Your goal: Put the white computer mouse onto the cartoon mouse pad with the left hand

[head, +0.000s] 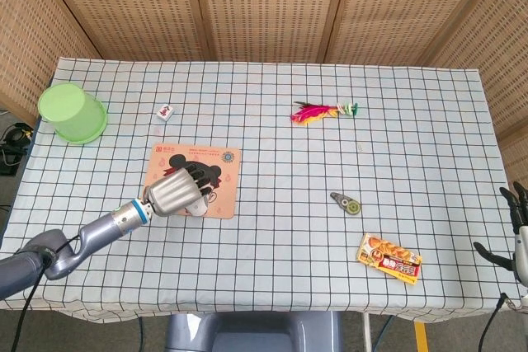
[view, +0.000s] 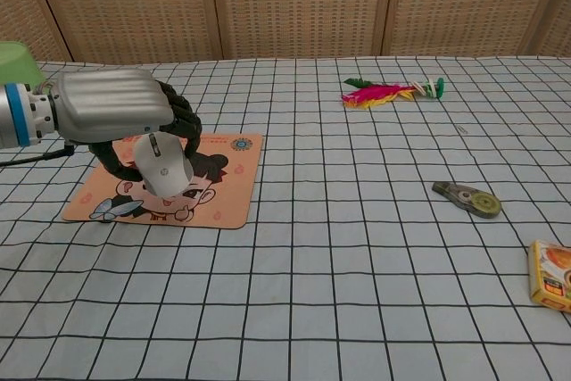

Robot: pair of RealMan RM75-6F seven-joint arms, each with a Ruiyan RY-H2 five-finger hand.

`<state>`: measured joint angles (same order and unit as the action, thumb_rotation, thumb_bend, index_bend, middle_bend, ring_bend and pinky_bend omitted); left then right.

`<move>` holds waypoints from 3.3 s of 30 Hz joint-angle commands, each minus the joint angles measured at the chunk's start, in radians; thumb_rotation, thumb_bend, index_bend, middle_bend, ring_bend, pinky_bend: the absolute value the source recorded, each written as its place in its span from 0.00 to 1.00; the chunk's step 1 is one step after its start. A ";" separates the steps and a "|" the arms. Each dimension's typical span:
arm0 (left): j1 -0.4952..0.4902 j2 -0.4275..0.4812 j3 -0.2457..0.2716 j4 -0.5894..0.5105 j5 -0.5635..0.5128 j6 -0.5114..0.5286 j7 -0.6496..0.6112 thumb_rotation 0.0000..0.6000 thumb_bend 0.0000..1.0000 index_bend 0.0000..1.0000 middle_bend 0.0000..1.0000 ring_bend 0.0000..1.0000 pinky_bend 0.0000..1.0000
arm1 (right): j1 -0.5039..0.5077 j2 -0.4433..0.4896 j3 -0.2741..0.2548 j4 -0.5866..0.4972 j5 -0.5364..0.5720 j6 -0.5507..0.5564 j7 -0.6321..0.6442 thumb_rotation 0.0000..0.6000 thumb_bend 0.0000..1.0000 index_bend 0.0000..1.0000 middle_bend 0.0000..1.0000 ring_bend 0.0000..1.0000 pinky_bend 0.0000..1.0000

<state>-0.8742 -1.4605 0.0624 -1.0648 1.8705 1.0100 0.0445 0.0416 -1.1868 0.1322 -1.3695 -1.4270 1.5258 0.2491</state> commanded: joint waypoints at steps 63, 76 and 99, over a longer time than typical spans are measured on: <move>-0.041 -0.332 0.295 0.924 0.117 0.260 -0.395 1.00 0.19 0.06 0.00 0.00 0.07 | 0.013 -0.039 0.019 0.040 0.040 -0.040 -0.069 1.00 0.08 0.13 0.00 0.00 0.00; 0.071 -0.278 0.166 0.804 -0.039 0.408 -0.400 1.00 0.19 0.06 0.00 0.00 0.07 | 0.012 -0.029 0.010 0.024 0.021 -0.039 -0.051 1.00 0.07 0.13 0.00 0.00 0.00; 0.587 0.075 0.049 -0.484 -0.442 0.611 0.238 1.00 0.13 0.00 0.00 0.00 0.00 | 0.011 -0.001 -0.033 -0.028 -0.058 -0.020 -0.064 1.00 0.08 0.12 0.00 0.00 0.00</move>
<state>-0.3487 -1.4227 0.1221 -1.4925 1.4739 1.5718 0.2398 0.0522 -1.1880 0.1010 -1.3959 -1.4823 1.5043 0.1874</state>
